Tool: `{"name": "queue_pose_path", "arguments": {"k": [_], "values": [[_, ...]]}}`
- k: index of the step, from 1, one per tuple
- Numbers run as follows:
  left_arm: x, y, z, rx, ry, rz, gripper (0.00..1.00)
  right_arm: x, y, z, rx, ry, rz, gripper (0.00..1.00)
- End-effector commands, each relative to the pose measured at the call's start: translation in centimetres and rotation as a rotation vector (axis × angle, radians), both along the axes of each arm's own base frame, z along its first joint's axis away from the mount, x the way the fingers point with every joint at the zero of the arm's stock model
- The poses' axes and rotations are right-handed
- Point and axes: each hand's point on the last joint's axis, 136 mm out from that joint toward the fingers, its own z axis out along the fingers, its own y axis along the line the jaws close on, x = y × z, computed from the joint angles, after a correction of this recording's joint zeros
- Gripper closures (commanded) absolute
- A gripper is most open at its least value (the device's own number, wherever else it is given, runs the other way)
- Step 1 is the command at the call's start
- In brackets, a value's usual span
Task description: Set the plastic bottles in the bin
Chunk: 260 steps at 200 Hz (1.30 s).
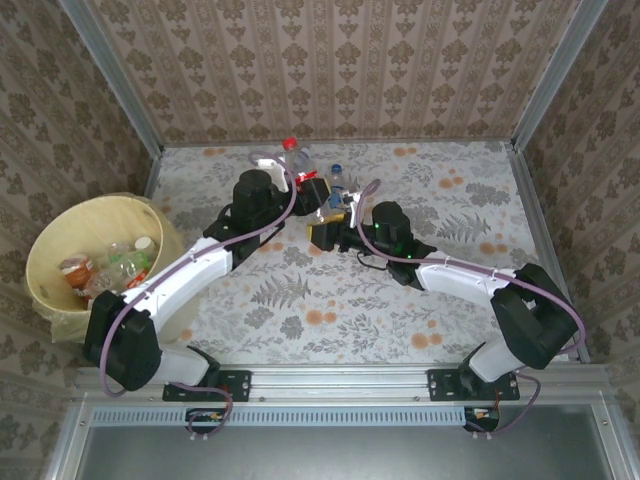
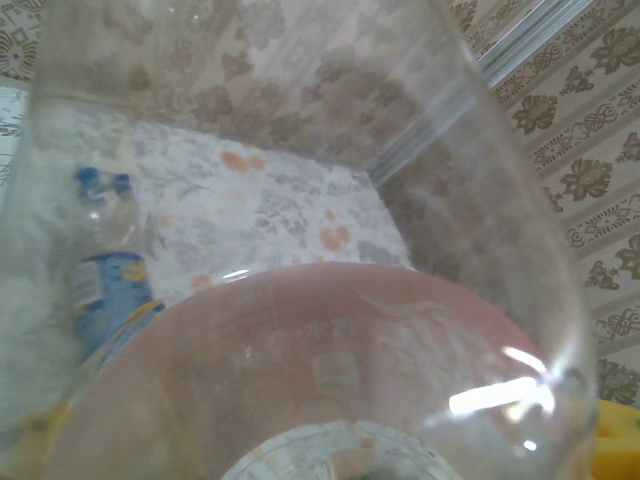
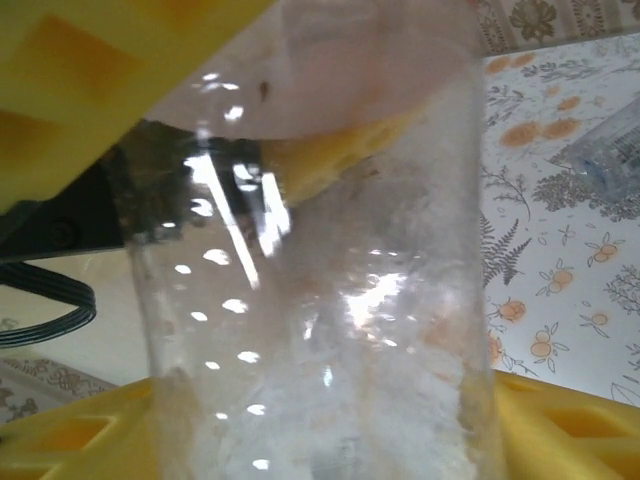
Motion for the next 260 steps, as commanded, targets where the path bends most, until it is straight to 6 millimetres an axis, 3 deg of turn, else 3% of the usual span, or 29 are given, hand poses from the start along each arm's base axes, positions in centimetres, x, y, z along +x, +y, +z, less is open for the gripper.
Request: {"name": "queue_pose_path", "arguments": {"k": [1, 33, 77, 104, 141, 190, 260], "values": [[0.0, 0.6, 0.5, 0.032, -0.018, 0.023, 0.36, -0.4, 0.9, 2.3, 0.024, -0.074, 0.054, 0.22], [0.0, 1.1, 0.5, 0.056, -0.021, 0.04, 0.37, -0.8, 1.1, 3.0, 0.015, -0.097, 0.084, 0.11], [0.4, 4.1, 0.5, 0.138, -0.007, 0.135, 0.37, 0.0, -0.5, 3.4, -0.067, -0.169, -0.014, 0.01], [0.2, 6.0, 0.8, 0.182, -0.014, 0.192, 0.37, 0.8, -2.1, 3.5, -0.119, -0.21, -0.11, 0.0], [-0.7, 9.6, 1.8, 0.315, -0.02, 0.286, 0.38, 3.7, -5.9, 1.2, -0.24, -0.17, -0.369, 0.0], [-2.2, 15.3, 5.5, 0.505, -0.091, 0.428, 0.37, 5.4, -9.2, -0.8, -0.311, -0.077, -0.547, 0.0], [-5.8, 24.8, 11.7, 0.814, -0.161, 0.705, 0.36, 5.6, -10.5, -1.6, -0.284, -0.063, -0.581, 0.0]]}}
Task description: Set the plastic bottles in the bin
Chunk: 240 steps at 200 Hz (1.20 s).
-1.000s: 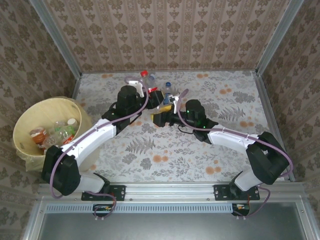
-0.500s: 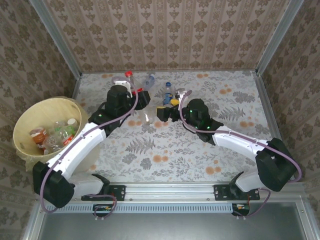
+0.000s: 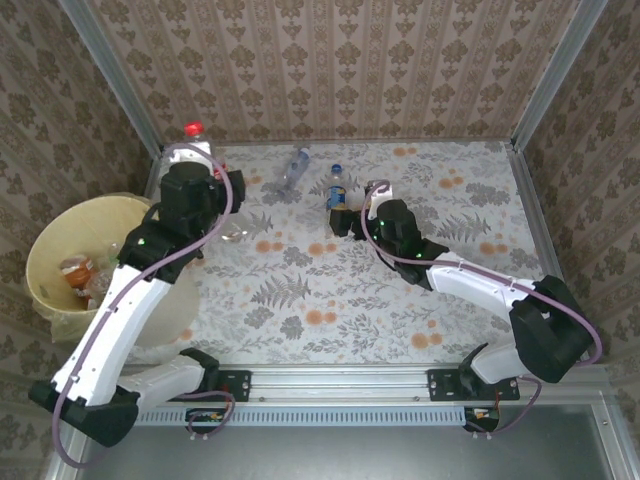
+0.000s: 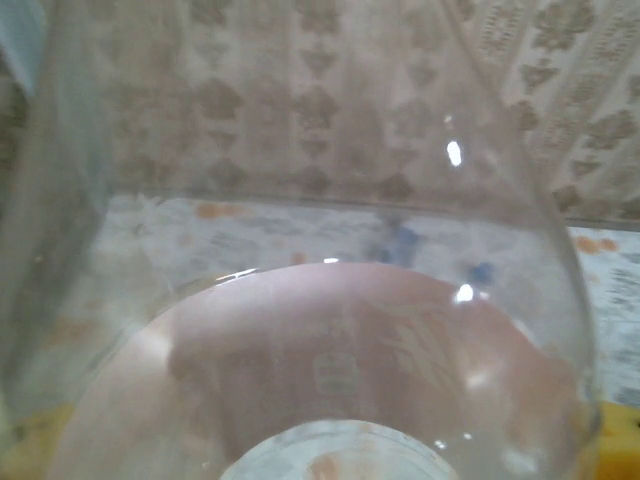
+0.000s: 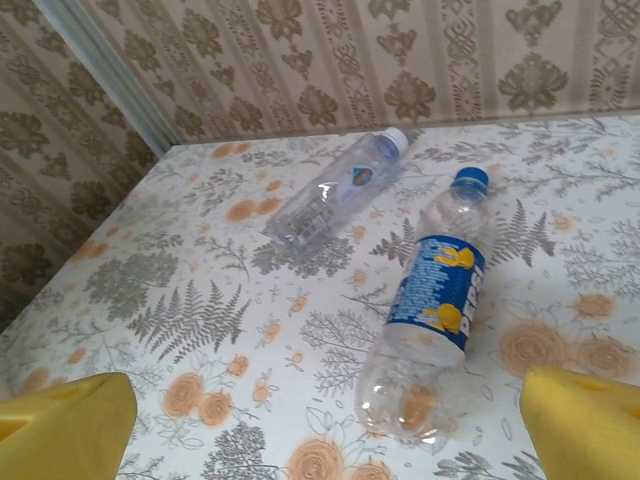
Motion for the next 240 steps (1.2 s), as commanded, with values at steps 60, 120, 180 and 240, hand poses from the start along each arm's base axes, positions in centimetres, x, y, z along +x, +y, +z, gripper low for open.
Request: {"name": "queue_pose_path", "arguments": {"k": [60, 120, 180, 240], "values": [[-4.9, 10.9, 7.0, 0.27, -0.087, 0.373, 0.36, 0.4, -0.9, 0.6, 0.068, -0.002, -0.041, 0.0], [-6.0, 17.1, 6.2, 0.231, -0.026, 0.561, 0.35, 0.4, -0.9, 0.4, 0.078, 0.017, -0.041, 0.0], [-6.6, 20.2, 0.8, 0.075, 0.183, 0.634, 0.35, 0.4, -1.1, 0.1, 0.073, 0.033, -0.054, 0.0], [-6.8, 20.3, -5.0, -0.051, 0.369, 0.616, 0.29, 0.8, -0.6, -0.3, 0.071, 0.055, -0.039, 0.0]]}}
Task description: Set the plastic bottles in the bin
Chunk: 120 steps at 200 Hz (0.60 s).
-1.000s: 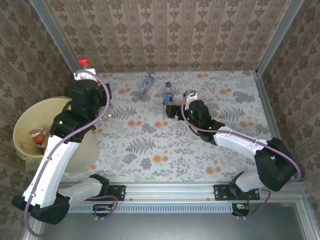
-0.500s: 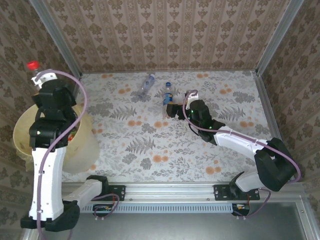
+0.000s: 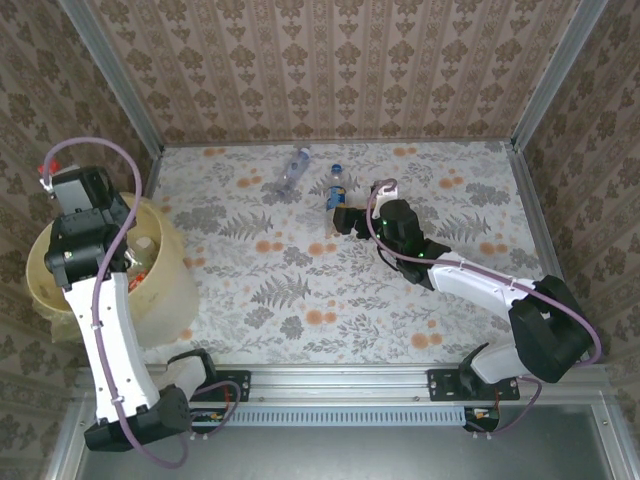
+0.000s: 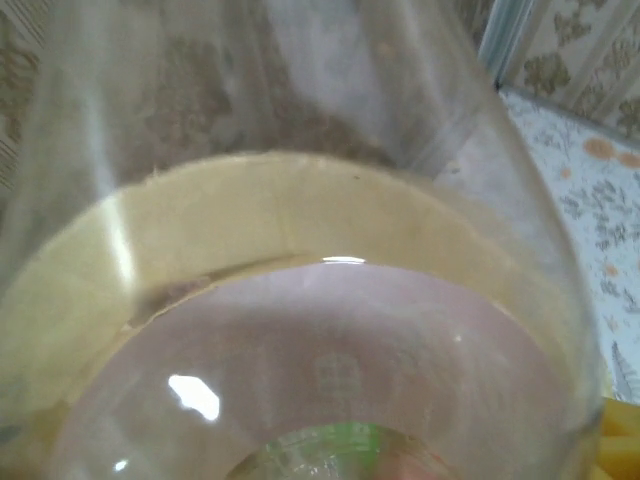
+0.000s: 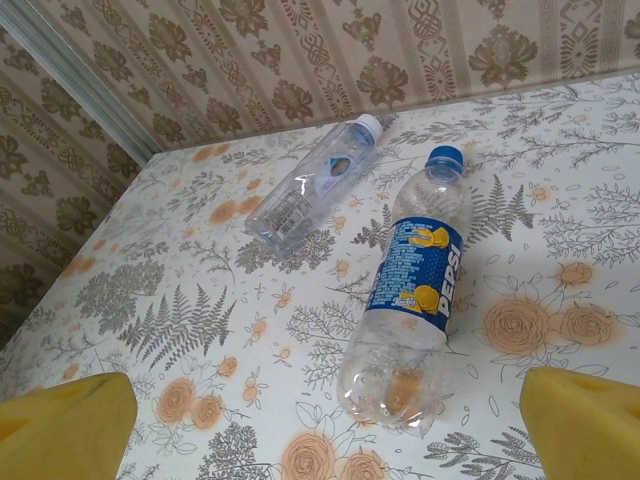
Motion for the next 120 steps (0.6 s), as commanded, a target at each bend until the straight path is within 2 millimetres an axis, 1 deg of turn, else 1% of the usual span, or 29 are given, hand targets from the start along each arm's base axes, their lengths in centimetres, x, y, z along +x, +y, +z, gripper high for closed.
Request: {"name": "queue_pose_path", "arguments": {"k": [1, 6, 12, 18, 30, 62, 86, 103, 120], "values": [[-0.2, -0.8, -2.4, -0.1, 0.056, -0.01, 0.29, 0.4, 0.3, 0.2, 0.011, 0.017, 0.005, 0.0], [-0.3, -0.6, -2.5, -0.099, 0.065, 0.006, 0.26, 0.4, 0.4, 0.1, 0.01, 0.02, 0.008, 0.0], [-0.4, -0.4, -2.6, -0.098, 0.069, 0.02, 0.18, 0.4, 0.5, 0.1, 0.01, 0.025, 0.014, 0.0], [-0.5, -0.2, -2.5, -0.097, 0.067, 0.03, 0.12, 0.5, 0.6, 0.0, 0.009, 0.028, 0.017, 0.0], [-0.4, -0.2, -2.1, -0.097, 0.052, 0.033, 0.08, 0.5, 0.8, -0.1, 0.01, 0.035, 0.024, 0.0], [-0.2, -0.5, -1.2, -0.102, 0.009, 0.018, 0.02, 0.6, 1.0, -0.4, 0.016, 0.047, 0.029, 0.0], [0.0, -0.8, -1.2, -0.111, -0.001, 0.001, 0.0, 0.8, 0.9, -0.6, 0.01, 0.065, 0.017, 0.0], [0.5, -1.2, -1.5, -0.131, -0.007, -0.024, 0.0, 0.9, 0.8, -0.6, 0.008, 0.075, 0.012, 0.0], [1.5, -1.9, -1.4, -0.151, -0.03, -0.071, 0.0, 0.9, 0.9, -0.7, 0.012, 0.082, 0.012, 0.0]]}}
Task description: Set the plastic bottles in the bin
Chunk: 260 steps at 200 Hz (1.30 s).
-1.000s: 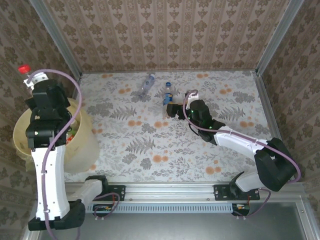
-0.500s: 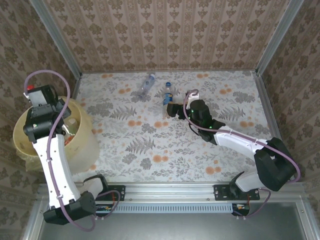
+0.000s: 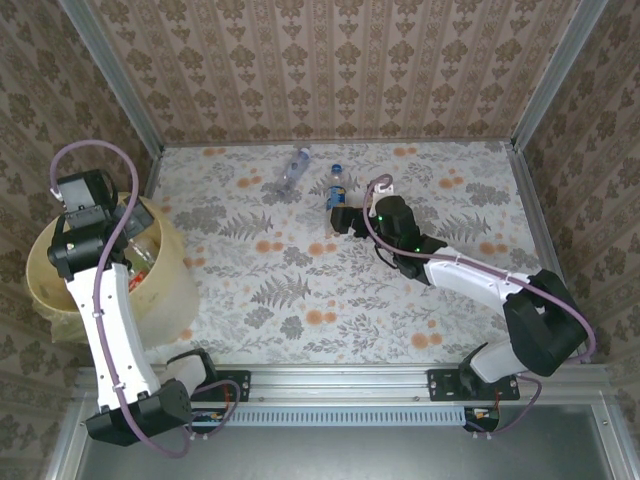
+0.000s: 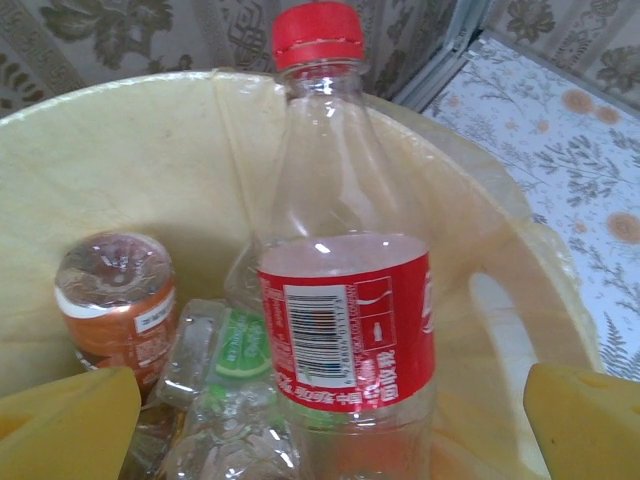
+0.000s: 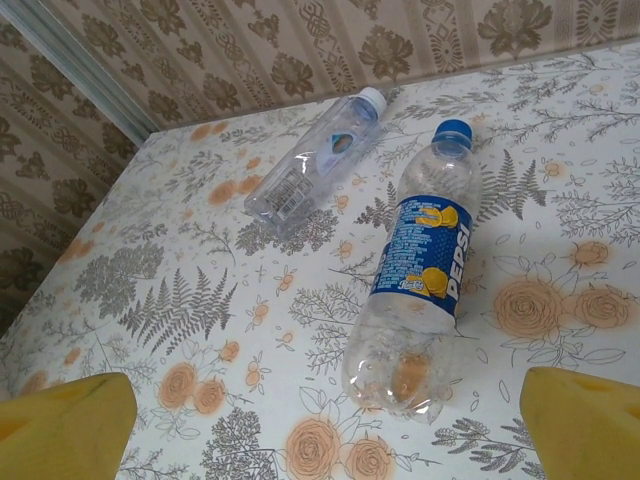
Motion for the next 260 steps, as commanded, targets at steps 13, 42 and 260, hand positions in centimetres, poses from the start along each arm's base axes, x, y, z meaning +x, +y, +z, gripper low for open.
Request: {"name": "queue_pose_path", "arguments": {"k": [13, 42, 260], "values": [[1.9, -1.3, 0.8, -0.052, -0.077, -0.086, 0.0, 0.5, 0.1, 0.1, 0.013, 0.027, -0.001, 0.0], [4.1, -2.4, 0.6, -0.096, -0.082, -0.179, 0.01, 0.4, 0.2, 0.0, 0.014, 0.035, 0.001, 0.0], [6.5, -3.9, 0.1, -0.227, -0.182, -0.176, 0.0, 0.2, 0.9, -0.3, 0.04, 0.064, 0.031, 0.0]]}}
